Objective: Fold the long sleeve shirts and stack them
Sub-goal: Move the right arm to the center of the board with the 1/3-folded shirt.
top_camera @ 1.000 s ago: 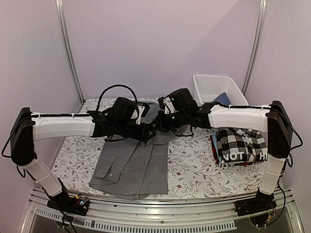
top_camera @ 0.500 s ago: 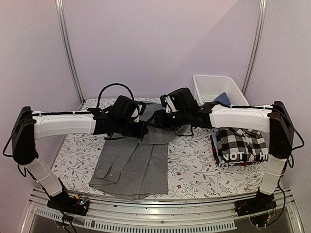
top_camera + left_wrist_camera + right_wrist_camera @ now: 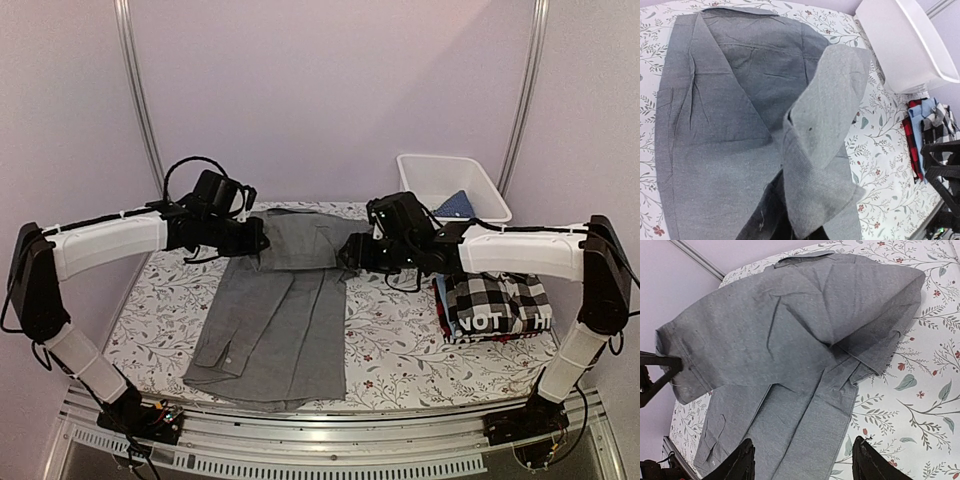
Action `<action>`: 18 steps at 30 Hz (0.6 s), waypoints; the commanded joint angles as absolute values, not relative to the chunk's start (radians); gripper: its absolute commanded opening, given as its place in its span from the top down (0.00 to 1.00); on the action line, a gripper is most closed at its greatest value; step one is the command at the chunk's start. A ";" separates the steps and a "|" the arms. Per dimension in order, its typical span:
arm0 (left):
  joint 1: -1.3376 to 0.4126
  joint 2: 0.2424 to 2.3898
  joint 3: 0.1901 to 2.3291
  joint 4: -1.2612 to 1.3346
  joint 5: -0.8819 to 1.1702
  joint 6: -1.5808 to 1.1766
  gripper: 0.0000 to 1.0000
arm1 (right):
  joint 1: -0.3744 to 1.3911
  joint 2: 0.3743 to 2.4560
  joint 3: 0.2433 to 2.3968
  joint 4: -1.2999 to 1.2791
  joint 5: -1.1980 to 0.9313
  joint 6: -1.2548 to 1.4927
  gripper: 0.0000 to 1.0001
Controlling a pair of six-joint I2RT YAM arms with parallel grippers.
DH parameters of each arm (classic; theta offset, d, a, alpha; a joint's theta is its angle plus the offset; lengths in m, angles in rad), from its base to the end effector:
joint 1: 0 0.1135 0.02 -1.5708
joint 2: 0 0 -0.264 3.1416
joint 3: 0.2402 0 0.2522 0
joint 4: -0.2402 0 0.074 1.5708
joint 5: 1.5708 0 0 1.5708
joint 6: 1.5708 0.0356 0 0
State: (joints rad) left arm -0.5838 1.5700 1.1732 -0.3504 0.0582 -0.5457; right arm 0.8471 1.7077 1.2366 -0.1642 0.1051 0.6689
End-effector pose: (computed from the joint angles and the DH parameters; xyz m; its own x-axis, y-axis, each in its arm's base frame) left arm 0.2903 -0.1942 0.2637 -0.7888 -0.0999 -0.6065 0.2065 0.8863 -0.4145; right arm 0.2608 0.2895 0.2524 -0.7357 0.0987 -0.6700 -0.2971 0.8420 0.4503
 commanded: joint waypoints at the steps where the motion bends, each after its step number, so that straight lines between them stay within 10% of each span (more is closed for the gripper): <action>1: -0.542 1.525 1.216 -0.392 0.081 -0.530 1.00 | 0.845 1.703 1.197 -0.152 0.180 0.653 0.35; 18: -0.276 1.464 1.185 -0.478 0.136 -0.491 1.00 | 0.909 1.948 1.267 -0.198 0.026 0.742 0.50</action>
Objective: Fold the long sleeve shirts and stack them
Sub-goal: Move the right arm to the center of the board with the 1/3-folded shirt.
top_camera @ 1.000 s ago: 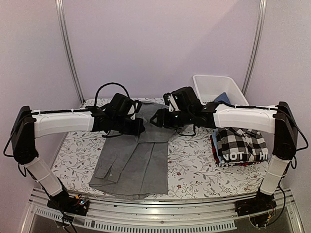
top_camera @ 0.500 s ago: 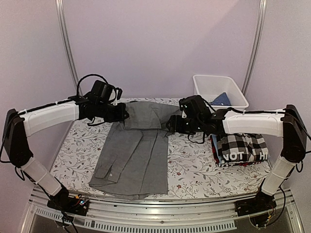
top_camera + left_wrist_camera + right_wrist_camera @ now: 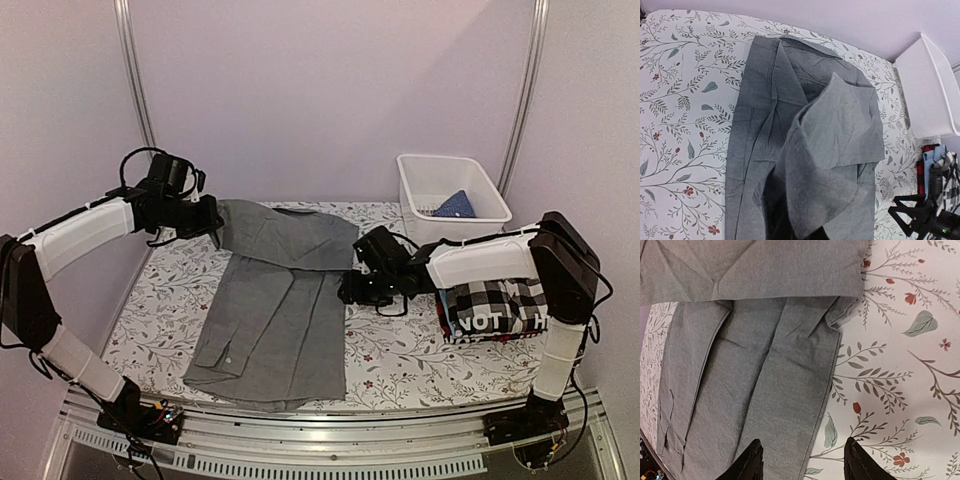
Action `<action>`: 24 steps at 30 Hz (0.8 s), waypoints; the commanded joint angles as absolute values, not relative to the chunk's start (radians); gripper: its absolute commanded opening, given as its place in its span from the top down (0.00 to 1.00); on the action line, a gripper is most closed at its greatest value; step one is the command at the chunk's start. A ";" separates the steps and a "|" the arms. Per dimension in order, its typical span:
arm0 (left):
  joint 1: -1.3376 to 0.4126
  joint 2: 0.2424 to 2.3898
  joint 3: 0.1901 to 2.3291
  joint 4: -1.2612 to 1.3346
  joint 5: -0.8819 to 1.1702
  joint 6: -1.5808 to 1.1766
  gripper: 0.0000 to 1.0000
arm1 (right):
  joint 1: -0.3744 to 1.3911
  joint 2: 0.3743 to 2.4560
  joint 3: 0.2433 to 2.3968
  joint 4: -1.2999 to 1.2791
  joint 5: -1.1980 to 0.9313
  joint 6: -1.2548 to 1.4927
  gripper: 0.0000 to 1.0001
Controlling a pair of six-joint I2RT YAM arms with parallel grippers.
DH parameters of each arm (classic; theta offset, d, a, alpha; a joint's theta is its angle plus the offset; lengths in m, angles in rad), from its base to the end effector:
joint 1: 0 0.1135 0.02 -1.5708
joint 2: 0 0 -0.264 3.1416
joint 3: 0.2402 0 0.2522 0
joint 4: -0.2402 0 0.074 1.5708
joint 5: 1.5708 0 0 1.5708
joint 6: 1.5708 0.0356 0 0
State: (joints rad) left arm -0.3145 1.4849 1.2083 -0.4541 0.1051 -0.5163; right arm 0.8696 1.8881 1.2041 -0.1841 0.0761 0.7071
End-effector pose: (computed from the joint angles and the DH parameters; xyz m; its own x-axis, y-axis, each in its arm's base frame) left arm 0.3135 -0.1059 0.2943 -0.7405 -0.2754 -0.6131 0.0189 0.9033 -0.4285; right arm 0.2607 0.3046 0.1725 -0.8486 -0.0010 -0.5290 -0.2353 0.8964 0.3757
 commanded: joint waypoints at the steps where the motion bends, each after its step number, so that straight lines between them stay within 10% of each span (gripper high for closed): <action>1: -0.268 1.465 1.180 -0.479 0.138 -0.488 1.00 | 0.920 1.960 1.284 -0.198 0.024 0.742 0.53; 12: -0.250 1.463 1.141 -0.446 0.206 -0.462 1.00 | 0.958 2.092 1.354 -0.175 -0.089 0.755 0.79; 24: -0.254 1.476 1.134 -0.432 0.296 -0.463 1.00 | 0.900 2.068 1.190 -0.196 -0.084 0.760 0.83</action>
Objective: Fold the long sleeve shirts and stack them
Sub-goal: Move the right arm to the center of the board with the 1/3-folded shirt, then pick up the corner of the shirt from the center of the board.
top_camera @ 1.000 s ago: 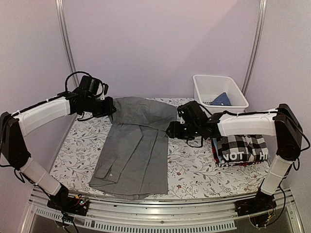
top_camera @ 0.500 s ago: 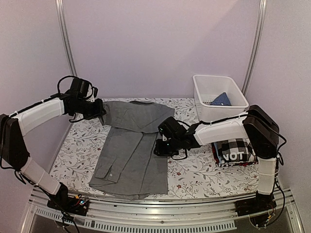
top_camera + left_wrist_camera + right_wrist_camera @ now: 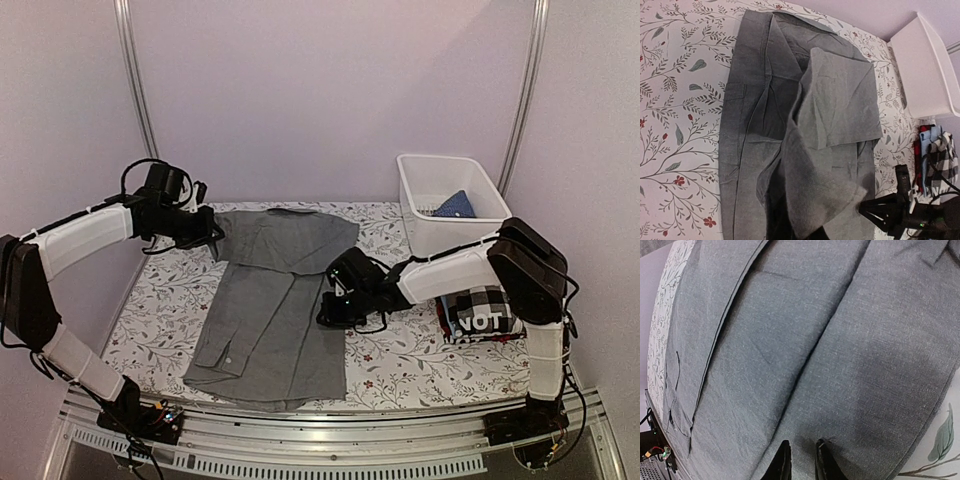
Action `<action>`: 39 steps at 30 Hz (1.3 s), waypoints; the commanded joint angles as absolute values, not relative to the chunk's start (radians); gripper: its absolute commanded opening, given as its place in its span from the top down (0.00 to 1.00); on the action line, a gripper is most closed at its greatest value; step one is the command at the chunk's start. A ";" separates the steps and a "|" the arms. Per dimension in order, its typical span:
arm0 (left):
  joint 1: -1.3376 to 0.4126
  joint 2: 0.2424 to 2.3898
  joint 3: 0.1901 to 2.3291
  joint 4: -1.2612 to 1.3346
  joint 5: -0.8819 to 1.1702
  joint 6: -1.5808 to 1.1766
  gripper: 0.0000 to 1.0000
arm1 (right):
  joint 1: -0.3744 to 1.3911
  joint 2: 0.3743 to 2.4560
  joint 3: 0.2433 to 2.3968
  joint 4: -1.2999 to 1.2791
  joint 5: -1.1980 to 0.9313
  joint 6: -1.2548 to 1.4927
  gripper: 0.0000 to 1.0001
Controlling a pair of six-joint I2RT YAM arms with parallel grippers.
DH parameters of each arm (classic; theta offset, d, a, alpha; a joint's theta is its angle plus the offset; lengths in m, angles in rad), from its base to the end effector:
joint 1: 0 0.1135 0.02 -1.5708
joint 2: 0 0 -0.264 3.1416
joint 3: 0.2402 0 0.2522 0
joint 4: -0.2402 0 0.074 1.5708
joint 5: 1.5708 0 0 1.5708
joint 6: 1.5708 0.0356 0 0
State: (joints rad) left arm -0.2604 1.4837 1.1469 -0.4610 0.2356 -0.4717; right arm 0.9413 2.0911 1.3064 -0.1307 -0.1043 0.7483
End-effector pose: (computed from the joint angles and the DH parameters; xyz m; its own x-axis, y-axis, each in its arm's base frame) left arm 0.3108 -0.0914 0.2744 -0.8015 -0.2437 -0.5461 0.0490 0.8833 -0.4661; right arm 0.2523 0.3527 0.1252 -0.9145 -0.1061 -0.3905 -0.2989 0.8276 0.4752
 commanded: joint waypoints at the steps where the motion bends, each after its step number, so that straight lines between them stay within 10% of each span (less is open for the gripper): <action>1: -0.257 1.477 1.134 -0.425 0.308 -0.465 1.00 | 0.886 2.053 1.159 -0.198 -0.076 0.761 0.83; 39: -0.361 1.596 1.322 -0.350 0.467 -0.517 1.00 | 1.059 1.478 0.756 -0.573 0.017 1.044 0.74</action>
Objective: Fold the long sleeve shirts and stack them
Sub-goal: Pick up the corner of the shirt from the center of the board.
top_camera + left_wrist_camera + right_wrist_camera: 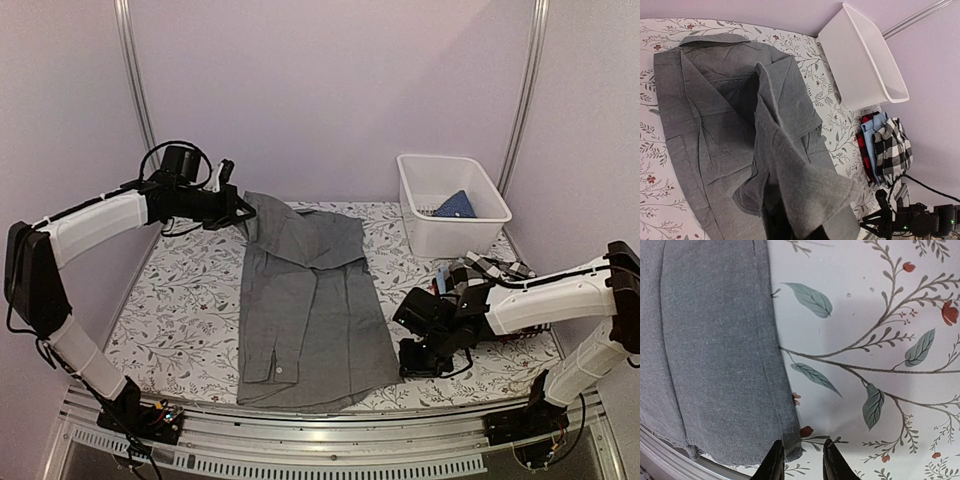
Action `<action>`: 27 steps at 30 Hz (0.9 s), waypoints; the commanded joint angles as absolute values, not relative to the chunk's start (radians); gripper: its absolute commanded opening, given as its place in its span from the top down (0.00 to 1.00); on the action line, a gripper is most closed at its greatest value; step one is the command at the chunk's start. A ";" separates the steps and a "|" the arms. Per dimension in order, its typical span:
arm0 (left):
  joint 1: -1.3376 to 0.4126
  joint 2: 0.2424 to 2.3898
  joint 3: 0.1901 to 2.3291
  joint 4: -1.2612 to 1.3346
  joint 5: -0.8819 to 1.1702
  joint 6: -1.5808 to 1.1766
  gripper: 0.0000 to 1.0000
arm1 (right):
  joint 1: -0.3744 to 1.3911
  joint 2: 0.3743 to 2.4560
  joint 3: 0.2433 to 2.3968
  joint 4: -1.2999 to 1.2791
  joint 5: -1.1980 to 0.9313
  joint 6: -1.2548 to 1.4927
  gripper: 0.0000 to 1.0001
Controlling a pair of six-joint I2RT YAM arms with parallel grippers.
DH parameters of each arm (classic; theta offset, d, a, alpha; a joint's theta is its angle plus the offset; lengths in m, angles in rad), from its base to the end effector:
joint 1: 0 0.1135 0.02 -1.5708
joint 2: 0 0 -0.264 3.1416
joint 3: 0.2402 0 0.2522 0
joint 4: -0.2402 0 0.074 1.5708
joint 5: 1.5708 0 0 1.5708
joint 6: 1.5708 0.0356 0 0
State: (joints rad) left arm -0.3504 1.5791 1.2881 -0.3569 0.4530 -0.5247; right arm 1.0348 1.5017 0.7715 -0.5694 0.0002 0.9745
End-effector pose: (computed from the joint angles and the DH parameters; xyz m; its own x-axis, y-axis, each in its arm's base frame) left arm 0.3315 -0.1377 0.3007 -0.8094 -0.1837 -0.5578 0.2669 0.7310 -0.6280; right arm 0.1296 0.2181 0.1526 -0.9877 -0.0426 -0.1506 -0.0757 0.9722 0.2215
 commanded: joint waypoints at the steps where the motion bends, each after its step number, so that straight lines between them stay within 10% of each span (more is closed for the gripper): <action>1: -0.362 1.598 1.327 -0.350 0.468 -0.517 1.00 | 1.062 1.480 0.755 -0.564 0.014 1.050 0.75; 27: -0.360 1.700 1.705 -0.372 0.409 -0.476 1.00 | 1.151 1.587 0.908 -0.679 0.155 1.109 1.00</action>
